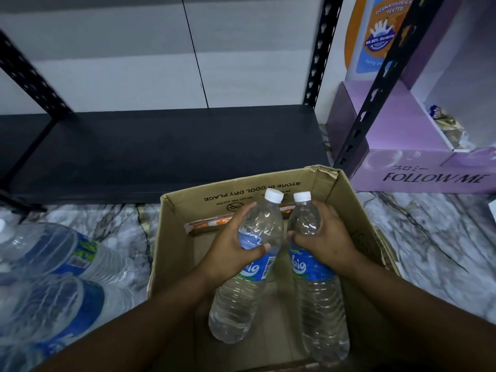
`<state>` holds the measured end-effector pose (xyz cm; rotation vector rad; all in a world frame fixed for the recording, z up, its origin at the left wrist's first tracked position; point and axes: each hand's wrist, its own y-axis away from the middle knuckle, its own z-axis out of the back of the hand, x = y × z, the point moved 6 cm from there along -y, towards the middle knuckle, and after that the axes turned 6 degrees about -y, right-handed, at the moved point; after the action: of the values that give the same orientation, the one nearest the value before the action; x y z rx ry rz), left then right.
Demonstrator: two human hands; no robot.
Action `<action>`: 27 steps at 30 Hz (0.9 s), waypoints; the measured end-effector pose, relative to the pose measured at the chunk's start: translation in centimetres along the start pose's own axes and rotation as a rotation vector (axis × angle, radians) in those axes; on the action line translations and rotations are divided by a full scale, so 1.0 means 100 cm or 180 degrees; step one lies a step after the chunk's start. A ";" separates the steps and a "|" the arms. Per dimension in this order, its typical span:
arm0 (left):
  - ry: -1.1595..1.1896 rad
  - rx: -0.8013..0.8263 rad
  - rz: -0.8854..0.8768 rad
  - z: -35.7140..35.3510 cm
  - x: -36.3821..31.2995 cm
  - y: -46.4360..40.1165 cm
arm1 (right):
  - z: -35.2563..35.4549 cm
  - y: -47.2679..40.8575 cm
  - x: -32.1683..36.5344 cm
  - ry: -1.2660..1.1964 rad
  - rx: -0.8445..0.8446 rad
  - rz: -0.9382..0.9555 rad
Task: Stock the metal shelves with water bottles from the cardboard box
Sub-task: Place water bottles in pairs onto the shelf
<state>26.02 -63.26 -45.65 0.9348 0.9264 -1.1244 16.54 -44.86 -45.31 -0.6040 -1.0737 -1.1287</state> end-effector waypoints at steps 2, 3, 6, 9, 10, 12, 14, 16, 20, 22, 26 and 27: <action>0.0110 -0.0054 -0.0052 0.002 -0.003 0.008 | 0.003 0.006 0.008 -0.0123 -0.0033 0.0162; 0.0183 -0.0080 -0.0070 0.002 -0.005 0.010 | 0.004 0.010 0.014 -0.0151 -0.0087 0.0278; 0.0117 -0.0173 -0.0115 0.002 -0.008 0.011 | 0.005 0.020 0.028 -0.0130 -0.0177 0.0612; -0.0070 -0.0240 -0.0134 0.001 -0.013 0.012 | 0.002 0.026 0.033 -0.0029 0.0038 0.0752; -0.0134 -0.0272 -0.0149 0.001 -0.016 0.013 | 0.002 0.027 0.033 -0.0062 0.0151 0.0748; -0.0204 -0.0344 -0.0183 0.000 -0.018 0.016 | 0.004 0.029 0.032 -0.0165 0.0309 0.0778; -0.0198 -0.0409 -0.0140 -0.001 -0.017 0.017 | 0.008 0.030 0.033 -0.0172 0.0304 0.0859; -0.0152 -0.0412 -0.0081 -0.003 -0.016 0.016 | 0.011 0.030 0.033 -0.0235 0.0223 0.0841; -0.0052 -0.0442 -0.0113 0.000 -0.016 0.014 | 0.010 0.029 0.029 -0.0357 0.0124 0.0763; -0.0038 -0.0425 -0.0142 0.002 -0.016 0.012 | 0.007 0.029 0.027 -0.0317 0.0116 0.0762; -0.0193 -0.0454 -0.0141 0.001 -0.017 0.015 | 0.006 0.031 0.026 -0.0274 0.0041 0.0848; -0.0250 -0.0476 -0.0144 0.000 -0.017 0.015 | 0.005 0.031 0.026 -0.0265 0.0023 0.0859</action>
<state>27.19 -62.49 -43.89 0.7462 0.9575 -1.1063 19.36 -44.41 -42.39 -0.7710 -1.0318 -0.8710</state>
